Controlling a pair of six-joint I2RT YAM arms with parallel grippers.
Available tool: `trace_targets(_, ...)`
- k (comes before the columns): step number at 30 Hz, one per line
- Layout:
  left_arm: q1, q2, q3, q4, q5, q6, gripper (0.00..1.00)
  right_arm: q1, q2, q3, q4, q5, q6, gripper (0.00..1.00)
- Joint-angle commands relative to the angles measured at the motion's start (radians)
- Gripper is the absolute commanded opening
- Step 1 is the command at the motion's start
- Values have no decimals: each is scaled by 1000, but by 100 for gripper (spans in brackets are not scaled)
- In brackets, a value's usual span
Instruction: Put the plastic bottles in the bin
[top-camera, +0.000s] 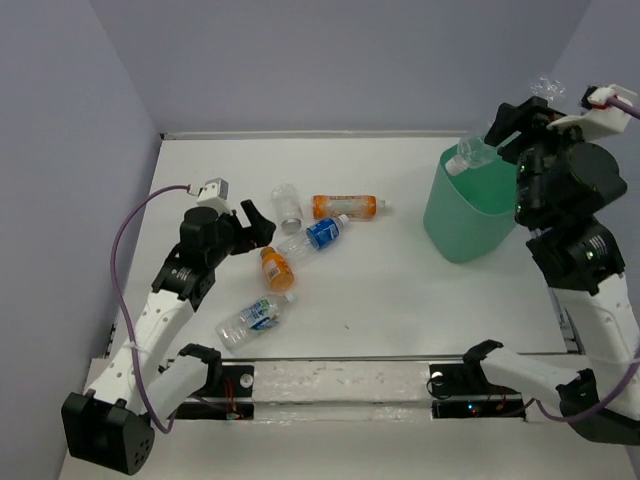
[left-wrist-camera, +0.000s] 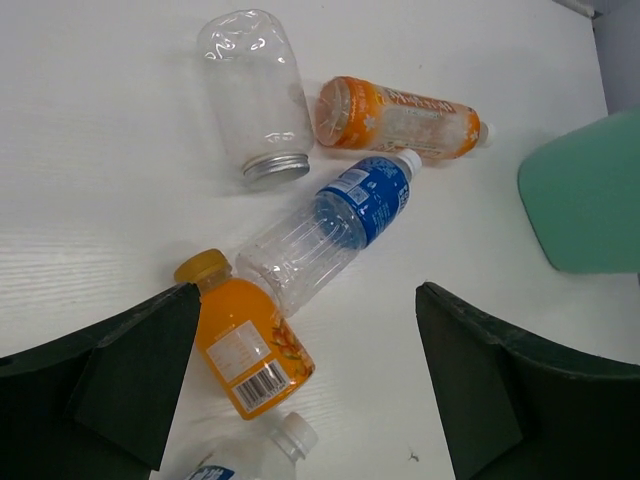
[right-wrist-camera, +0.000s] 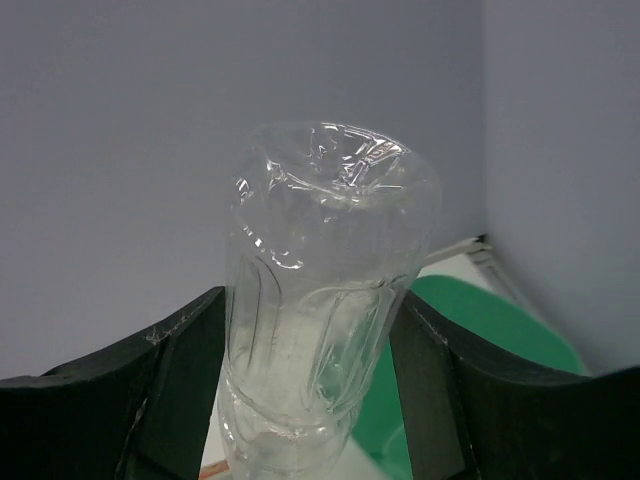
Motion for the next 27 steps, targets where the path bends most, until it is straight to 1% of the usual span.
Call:
trace_targets(1, 1, 78, 92, 120, -43, -113, 99, -249, 98, 4, 17, 17, -146, 27)
trace_targets(3, -1, 146, 121, 136, -66, -143, 99, -362, 147, -10, 14, -61, -146, 27)
trace_targets(4, -2, 170, 132, 151, -81, -150, 99, -392, 164, -16, 14, -80, -109, 26)
trace_targets(6, -5, 234, 165, 171, -129, -165, 99, -444, 205, -39, 11, -149, -93, 26)
trace_targets(11, -7, 368, 228, 200, -235, -167, 99, -455, 247, -84, 13, -171, -86, 27)
trace_targets(12, -7, 424, 243, 200, -264, -164, 99, -464, 250, -91, 11, -174, -89, 27)
trace_targets(13, -8, 455, 272, 200, -269, -162, 99, -464, 248, -111, 11, -174, -87, 37)
trace_targets(14, -8, 485, 289, 198, -273, -162, 99, -464, 244, -123, 11, -172, -86, 49)
trace_targets(15, -8, 547, 318, 200, -284, -164, 99, -464, 236, -134, 8, -174, -80, 66)
trace_targets(16, -10, 580, 335, 202, -286, -162, 99, -464, 213, -148, -9, -178, -63, 90)
trace_targets(17, -13, 610, 355, 198, -298, -154, 99, -464, 198, -148, -18, -184, -55, 90)
trace_targets(18, -20, 674, 401, 182, -342, -136, 99, -464, 184, -150, -33, -210, -44, 97)
trace_targets(19, -33, 707, 424, 172, -353, -128, 99, -464, 147, -150, -58, -229, -25, 99)
trace_targets(20, -36, 766, 447, 165, -358, -122, 99, -464, 127, -148, -69, -256, -15, 99)
trace_targets(21, -37, 793, 489, 156, -353, -118, 99, -464, 106, -150, -87, -330, -5, 99)
trace_targets(23, -39, 842, 521, 156, -336, -113, 99, -464, 41, -159, -105, -425, 41, 99)
trace_targets(24, -39, 892, 555, 149, -315, -111, 99, -464, 18, -170, -112, -541, 57, 100)
trace_targets(27, -40, 966, 586, 145, -272, -107, 99, -464, -63, -252, -109, -706, 124, 99)
